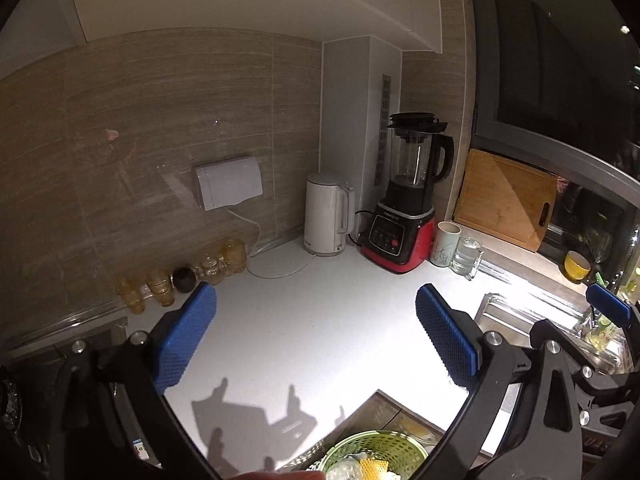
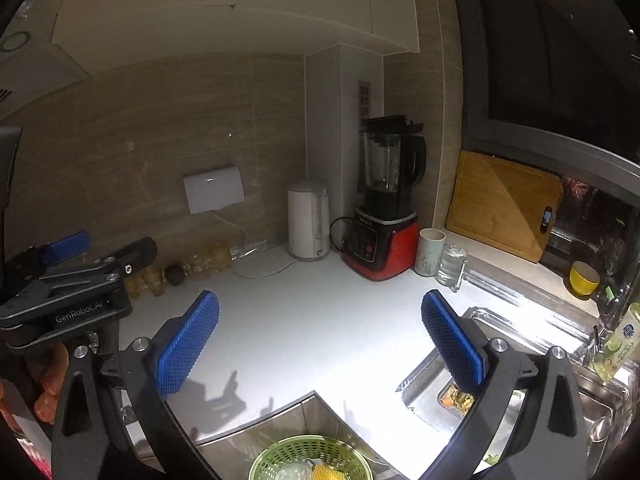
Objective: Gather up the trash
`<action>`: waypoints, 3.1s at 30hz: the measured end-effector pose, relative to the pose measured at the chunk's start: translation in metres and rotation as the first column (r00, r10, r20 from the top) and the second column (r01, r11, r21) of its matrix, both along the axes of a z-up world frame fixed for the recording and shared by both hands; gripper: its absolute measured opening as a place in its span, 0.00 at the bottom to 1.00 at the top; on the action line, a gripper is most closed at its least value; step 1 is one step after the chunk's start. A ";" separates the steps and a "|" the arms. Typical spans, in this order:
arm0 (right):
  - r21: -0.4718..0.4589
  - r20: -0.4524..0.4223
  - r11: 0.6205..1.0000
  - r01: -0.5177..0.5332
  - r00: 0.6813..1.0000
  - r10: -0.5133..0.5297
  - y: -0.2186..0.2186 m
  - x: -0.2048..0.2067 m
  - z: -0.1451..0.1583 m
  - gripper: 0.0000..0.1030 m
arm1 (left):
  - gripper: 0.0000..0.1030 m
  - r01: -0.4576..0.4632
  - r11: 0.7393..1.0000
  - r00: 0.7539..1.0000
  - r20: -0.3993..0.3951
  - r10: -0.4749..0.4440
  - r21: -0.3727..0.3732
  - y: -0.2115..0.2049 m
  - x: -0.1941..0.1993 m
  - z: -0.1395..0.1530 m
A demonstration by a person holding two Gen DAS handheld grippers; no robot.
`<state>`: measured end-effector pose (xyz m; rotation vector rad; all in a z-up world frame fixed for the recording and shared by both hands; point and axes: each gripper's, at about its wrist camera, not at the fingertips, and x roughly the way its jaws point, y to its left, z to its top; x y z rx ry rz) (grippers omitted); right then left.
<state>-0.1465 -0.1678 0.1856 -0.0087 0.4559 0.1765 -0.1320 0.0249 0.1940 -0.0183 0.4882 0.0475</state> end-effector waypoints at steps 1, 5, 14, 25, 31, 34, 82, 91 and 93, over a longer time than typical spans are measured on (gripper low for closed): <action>-0.002 -0.002 1.000 0.000 1.000 0.000 0.005 0.003 -0.001 0.98 | 0.93 0.002 1.000 1.000 0.002 -0.002 -0.004 0.004 0.003 0.000; -0.013 -0.014 1.000 0.009 1.000 -0.010 0.020 0.016 -0.005 0.98 | 0.93 0.010 1.000 1.000 0.005 -0.009 -0.022 0.022 0.018 -0.001; 0.004 -0.026 0.996 0.086 0.996 -0.086 0.044 0.047 -0.015 0.98 | 0.93 0.065 0.998 0.998 -0.023 -0.065 0.010 0.048 0.064 -0.014; -0.005 -0.050 0.987 0.159 0.986 -0.159 0.062 0.068 -0.028 0.98 | 0.93 0.125 0.992 0.990 -0.066 -0.123 0.027 0.065 0.100 -0.030; -0.010 -0.055 0.984 0.177 0.983 -0.177 0.064 0.075 -0.028 0.98 | 0.93 0.143 0.989 0.987 -0.072 -0.141 0.023 0.068 0.106 -0.032; -0.012 -0.057 0.984 0.179 0.982 -0.180 0.065 0.078 -0.028 0.98 | 0.93 0.149 0.989 0.986 -0.075 -0.147 0.018 0.067 0.108 -0.033; -0.020 -0.074 0.982 0.188 0.979 -0.189 0.065 0.078 -0.032 0.98 | 0.93 0.179 0.984 0.980 -0.095 -0.177 0.010 0.070 0.112 -0.041; -0.020 -0.073 0.981 0.191 0.979 -0.192 0.066 0.078 -0.033 0.98 | 0.93 0.178 0.984 0.980 -0.095 -0.176 0.010 0.070 0.112 -0.041; -0.019 -0.072 0.981 0.191 0.979 -0.192 0.066 0.077 -0.033 0.98 | 0.93 0.177 0.984 0.980 -0.095 -0.175 0.010 0.070 0.112 -0.041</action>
